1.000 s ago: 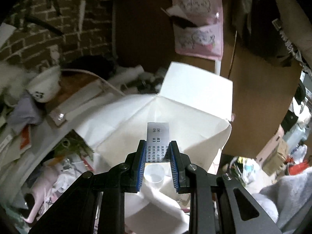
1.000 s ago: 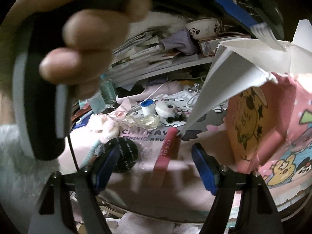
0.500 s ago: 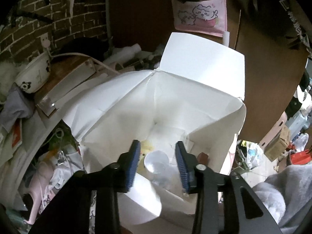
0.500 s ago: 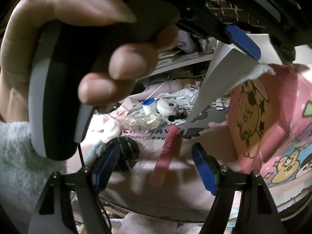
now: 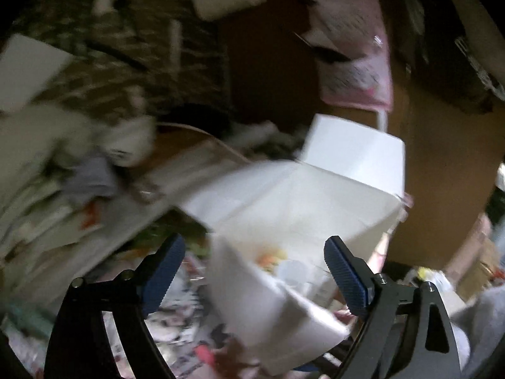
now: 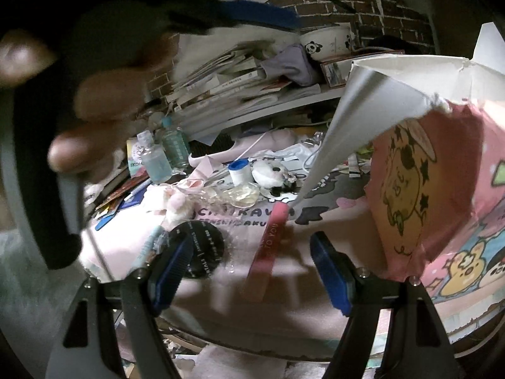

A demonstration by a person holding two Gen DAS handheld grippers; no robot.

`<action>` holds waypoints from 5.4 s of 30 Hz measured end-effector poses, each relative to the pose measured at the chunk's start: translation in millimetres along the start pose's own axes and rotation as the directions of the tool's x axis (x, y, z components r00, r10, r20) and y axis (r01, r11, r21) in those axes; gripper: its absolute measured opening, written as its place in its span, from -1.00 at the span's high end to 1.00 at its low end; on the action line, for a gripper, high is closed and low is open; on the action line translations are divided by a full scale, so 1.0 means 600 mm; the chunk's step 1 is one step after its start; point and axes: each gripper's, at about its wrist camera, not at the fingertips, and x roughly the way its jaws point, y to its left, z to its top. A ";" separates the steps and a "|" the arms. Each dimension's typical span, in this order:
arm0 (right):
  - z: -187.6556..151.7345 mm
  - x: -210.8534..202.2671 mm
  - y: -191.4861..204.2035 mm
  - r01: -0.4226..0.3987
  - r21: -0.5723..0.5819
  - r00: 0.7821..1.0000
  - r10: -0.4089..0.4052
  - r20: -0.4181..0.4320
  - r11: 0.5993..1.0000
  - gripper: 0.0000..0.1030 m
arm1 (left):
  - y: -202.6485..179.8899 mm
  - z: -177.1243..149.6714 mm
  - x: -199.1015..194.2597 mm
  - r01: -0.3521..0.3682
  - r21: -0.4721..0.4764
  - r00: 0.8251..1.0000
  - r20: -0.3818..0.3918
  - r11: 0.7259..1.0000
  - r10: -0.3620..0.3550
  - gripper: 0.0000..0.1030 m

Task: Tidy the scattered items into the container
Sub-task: 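Lower the card into the white box and open the left tool, then grasp the pink tube on the desk with the right tool, then carry the pink tube with the right tool into the white box, then open the right tool to release the pink tube and withdraw, then grasp the light blue tube on the desk with the left tool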

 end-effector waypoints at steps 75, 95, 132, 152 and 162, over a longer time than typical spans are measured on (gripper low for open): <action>0.062 -0.085 0.085 0.142 -0.354 0.951 -0.028 0.308 0.925 0.73 | 0.150 -0.296 -0.208 -0.427 -0.436 0.844 0.122 0.792 0.522 -0.82; 0.215 -0.074 -0.174 0.289 -0.368 0.876 -0.399 -0.270 0.884 0.73 | 0.127 -0.274 -0.167 -0.379 -0.396 0.884 0.112 0.836 0.454 -0.82; 0.200 -0.103 -0.035 0.081 -0.341 0.993 -0.105 -0.051 0.937 -0.15 | 0.132 -0.301 -0.148 -0.440 -0.373 0.880 0.000 0.817 0.474 -0.82; 0.035 0.020 0.079 -0.019 -0.330 0.997 -0.008 -0.083 0.944 -0.48 | 0.153 -0.362 -0.165 -0.439 -0.377 0.891 -0.063 0.815 0.450 -0.82; -0.018 0.018 0.054 0.003 -0.288 0.994 -0.035 -0.107 0.958 -0.49 | 0.139 -0.366 -0.137 -0.378 -0.349 0.923 -0.064 0.858 0.380 -0.82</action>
